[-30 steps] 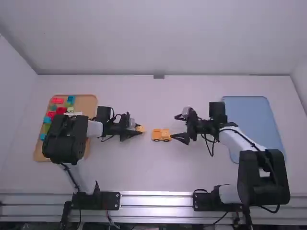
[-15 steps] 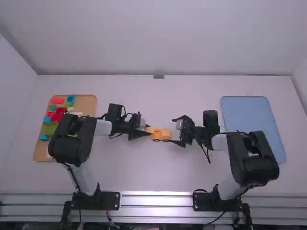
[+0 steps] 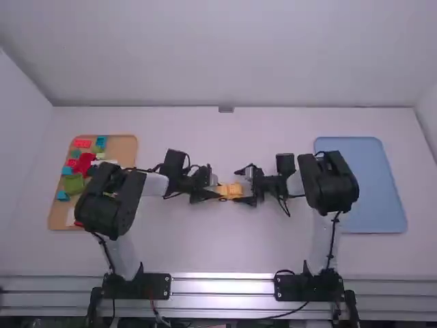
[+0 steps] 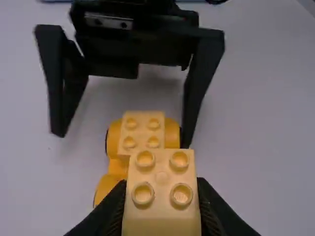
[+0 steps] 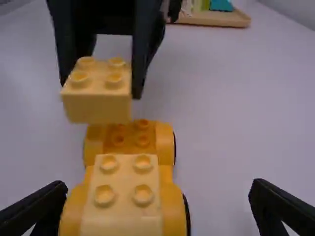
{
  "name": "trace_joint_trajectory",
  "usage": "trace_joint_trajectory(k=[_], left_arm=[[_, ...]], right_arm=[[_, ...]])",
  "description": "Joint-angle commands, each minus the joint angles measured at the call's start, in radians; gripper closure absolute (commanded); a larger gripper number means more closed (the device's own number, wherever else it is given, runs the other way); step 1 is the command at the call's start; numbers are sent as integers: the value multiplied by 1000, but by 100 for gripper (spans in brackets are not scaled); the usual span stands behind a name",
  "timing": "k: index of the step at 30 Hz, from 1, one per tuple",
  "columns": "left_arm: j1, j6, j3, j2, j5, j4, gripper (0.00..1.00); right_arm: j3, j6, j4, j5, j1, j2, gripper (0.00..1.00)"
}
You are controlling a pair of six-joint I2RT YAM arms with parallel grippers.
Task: Assemble lego blocks to make yellow taxi
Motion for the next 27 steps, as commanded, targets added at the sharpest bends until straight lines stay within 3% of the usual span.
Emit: trace_joint_trajectory(k=[1,16,23,25,27], left_arm=[[-2,-18,15,-19,-44,-4,94],[0,-16,15,14,-44,26,96],[-4,-16,15,14,-43,26,95],[-3,-16,15,20,-43,35,95],[-1,-16,15,25,-34,43,95]], right_arm=[[15,26,-7,-33,-2,24,1],[-30,-48,-3,129,92,27,0],[-31,-50,0,124,85,27,23],[-31,-35,1,126,89,27,37],[-31,-37,1,125,85,27,46]])
